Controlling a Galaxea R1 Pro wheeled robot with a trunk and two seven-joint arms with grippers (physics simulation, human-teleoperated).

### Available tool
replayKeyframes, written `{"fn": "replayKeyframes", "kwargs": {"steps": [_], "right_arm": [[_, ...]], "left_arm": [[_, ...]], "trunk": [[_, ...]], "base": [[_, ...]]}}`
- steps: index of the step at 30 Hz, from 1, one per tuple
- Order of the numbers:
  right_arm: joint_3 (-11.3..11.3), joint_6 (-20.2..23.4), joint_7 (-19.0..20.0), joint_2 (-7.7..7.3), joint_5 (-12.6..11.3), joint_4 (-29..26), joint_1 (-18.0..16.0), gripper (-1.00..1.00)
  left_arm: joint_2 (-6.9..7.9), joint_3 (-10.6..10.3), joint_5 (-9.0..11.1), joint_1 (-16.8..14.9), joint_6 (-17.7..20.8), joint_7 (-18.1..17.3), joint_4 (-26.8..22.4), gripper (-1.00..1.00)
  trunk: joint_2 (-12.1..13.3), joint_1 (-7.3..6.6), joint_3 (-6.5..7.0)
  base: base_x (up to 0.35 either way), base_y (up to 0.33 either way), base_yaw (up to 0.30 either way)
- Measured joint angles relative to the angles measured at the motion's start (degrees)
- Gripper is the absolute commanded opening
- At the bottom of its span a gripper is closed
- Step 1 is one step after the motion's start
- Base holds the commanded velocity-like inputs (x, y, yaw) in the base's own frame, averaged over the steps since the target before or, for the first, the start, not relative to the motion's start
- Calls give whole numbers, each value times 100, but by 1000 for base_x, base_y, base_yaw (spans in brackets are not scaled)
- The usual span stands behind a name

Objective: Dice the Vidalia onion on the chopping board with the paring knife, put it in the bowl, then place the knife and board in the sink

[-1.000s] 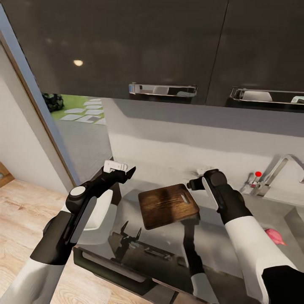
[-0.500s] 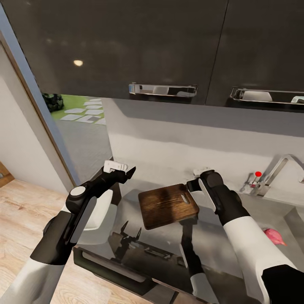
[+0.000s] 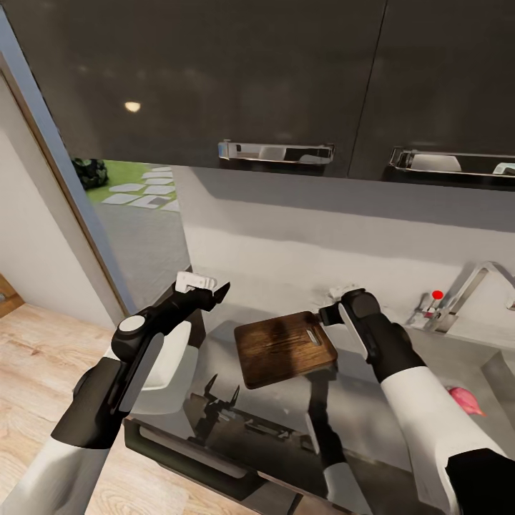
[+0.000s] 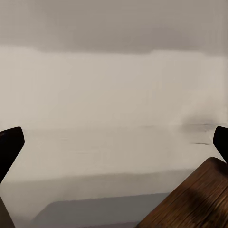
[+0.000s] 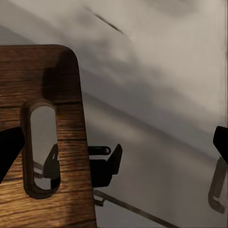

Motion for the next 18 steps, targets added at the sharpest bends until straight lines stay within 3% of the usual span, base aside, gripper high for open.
{"fn": "replayKeyframes", "kwargs": {"steps": [7,12,16,17,18], "right_arm": [[2,-19,6,-18,2,1,2,100],[35,-85,37,-141,4,5,8,100],[487,-229,236,-400,-8,9,9,100],[814,-345,470,-546,-16,7,11,100],[931,-382,582,-592,-15,6,11,100]], "left_arm": [[0,0,0,0,0,0,0,100],[0,0,0,0,0,0,0,100],[0,0,0,0,0,0,0,100],[0,0,0,0,0,0,0,100],[0,0,0,0,0,0,0,100]], "trunk": [[0,0,0],[0,0,0],[0,0,0],[0,0,0],[0,0,0]], "base": [[0,0,0],[0,0,0],[0,0,0],[0,0,0],[0,0,0]]}}
